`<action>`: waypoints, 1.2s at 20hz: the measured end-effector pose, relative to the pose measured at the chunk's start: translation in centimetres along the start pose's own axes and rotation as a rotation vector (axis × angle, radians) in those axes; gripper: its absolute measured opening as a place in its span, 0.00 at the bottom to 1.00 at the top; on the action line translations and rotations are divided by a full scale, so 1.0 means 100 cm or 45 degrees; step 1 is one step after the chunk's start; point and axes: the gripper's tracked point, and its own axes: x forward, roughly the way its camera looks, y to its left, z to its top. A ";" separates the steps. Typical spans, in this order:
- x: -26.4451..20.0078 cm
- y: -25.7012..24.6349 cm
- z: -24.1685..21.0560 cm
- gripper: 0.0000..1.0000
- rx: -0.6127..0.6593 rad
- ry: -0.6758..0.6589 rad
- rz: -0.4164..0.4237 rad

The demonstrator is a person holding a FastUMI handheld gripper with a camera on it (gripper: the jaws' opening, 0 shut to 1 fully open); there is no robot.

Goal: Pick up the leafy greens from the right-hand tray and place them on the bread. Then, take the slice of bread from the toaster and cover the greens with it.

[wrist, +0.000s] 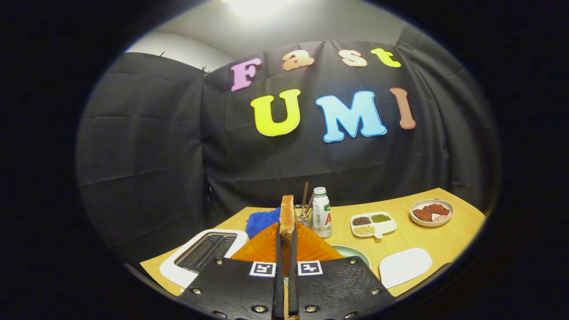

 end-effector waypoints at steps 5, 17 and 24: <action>0.009 -0.027 -0.013 0.04 0.024 0.037 -0.056; 0.039 -0.033 -0.048 0.04 0.015 0.117 -0.054; 0.054 -0.023 -0.065 0.04 0.061 0.160 -0.019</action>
